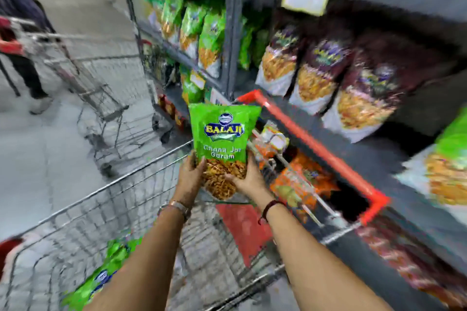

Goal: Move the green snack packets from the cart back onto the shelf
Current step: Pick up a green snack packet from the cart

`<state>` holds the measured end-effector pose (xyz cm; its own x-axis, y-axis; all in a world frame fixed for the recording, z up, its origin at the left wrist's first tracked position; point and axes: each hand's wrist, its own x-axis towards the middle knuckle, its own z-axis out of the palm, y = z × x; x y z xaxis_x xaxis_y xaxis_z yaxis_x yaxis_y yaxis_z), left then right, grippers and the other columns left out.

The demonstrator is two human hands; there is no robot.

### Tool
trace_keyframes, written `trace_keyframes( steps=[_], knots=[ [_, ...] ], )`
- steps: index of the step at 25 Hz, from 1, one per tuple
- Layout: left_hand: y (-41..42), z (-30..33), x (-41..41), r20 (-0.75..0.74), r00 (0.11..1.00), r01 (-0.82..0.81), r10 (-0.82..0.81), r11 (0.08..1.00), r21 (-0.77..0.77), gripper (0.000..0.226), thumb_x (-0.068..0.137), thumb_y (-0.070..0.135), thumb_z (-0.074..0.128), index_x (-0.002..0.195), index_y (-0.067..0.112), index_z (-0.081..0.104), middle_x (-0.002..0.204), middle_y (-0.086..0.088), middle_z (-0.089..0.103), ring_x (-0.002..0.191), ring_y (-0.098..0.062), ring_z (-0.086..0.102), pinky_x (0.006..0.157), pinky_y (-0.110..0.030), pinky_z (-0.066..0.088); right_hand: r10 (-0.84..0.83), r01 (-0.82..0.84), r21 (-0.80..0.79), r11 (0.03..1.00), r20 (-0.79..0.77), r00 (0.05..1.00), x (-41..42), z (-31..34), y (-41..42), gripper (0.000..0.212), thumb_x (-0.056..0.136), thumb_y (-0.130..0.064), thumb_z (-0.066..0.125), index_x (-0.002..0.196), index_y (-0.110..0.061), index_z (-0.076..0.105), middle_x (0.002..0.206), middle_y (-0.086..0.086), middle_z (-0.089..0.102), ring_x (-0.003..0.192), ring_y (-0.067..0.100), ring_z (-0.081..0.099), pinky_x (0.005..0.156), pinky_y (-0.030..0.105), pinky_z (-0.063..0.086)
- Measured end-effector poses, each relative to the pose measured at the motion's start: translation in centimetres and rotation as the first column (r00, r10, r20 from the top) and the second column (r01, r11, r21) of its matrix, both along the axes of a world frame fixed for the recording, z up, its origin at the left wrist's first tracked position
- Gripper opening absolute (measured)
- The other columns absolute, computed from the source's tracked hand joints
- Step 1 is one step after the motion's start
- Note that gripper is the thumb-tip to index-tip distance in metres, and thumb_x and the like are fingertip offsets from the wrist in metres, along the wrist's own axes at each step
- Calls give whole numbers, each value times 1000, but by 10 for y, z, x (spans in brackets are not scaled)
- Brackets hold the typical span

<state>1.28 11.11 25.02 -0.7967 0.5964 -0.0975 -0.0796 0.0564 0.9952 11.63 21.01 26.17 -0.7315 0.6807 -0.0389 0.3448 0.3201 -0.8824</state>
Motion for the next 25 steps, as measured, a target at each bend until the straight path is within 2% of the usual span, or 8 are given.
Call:
trace_keyframes(
  steps=[3,7,10,13,16,19,20,25],
  knots=[
    [57,67,51,-110,985,153,-136,976,157,30,86,3,47,116,9,48,109,-12,57,97,-19,49,86,-33,42,-138,150,101,984,-118,983,72,71,34,75,74,-12,70,133,-7,24,130,18,50,121,30,47,97,33,37],
    [125,109,134,-220,870,481,-441,859,178,34,83,-4,50,108,19,49,88,10,59,69,10,56,69,-12,48,-328,364,174,915,-204,922,176,114,71,69,76,-13,68,131,-13,26,124,10,54,115,23,50,91,30,37],
    [181,113,201,-261,732,672,-629,731,121,47,73,-3,60,116,9,45,93,0,64,76,3,58,72,-13,50,-503,536,215,816,-192,843,253,117,110,72,77,-17,67,134,-14,21,134,14,48,123,31,45,98,37,38],
    [226,107,245,-256,689,718,-678,688,107,47,78,-12,52,118,10,41,116,-11,55,91,-3,55,82,-17,47,-601,625,173,761,-177,780,293,105,136,76,78,-15,66,136,-13,16,140,14,42,127,30,41,102,37,35],
    [270,98,266,-236,657,749,-716,657,88,51,77,-16,49,118,14,38,108,0,54,95,-1,54,81,-14,45,-661,697,147,702,-230,714,304,92,166,77,77,-10,66,136,-10,17,143,13,37,130,28,37,104,33,31],
    [301,78,261,-240,634,762,-735,646,36,53,64,0,50,114,16,40,104,1,55,92,6,55,77,-2,43,-710,726,110,678,-158,687,298,69,185,79,78,-13,66,138,-11,14,144,11,34,132,28,34,107,35,28],
    [309,65,258,-237,624,768,-745,641,5,53,62,0,47,111,18,41,105,-2,55,95,0,53,77,0,42,-712,727,104,679,-148,686,295,58,190,81,78,-15,66,139,-12,13,145,11,34,132,28,35,108,36,29],
    [322,38,245,-227,618,739,-753,655,-161,45,76,-8,52,119,4,43,114,-15,56,113,-29,50,99,-38,40,-732,742,124,658,-126,670,290,31,193,80,77,-12,67,139,-12,16,145,9,36,132,24,36,104,25,28]
  ],
)
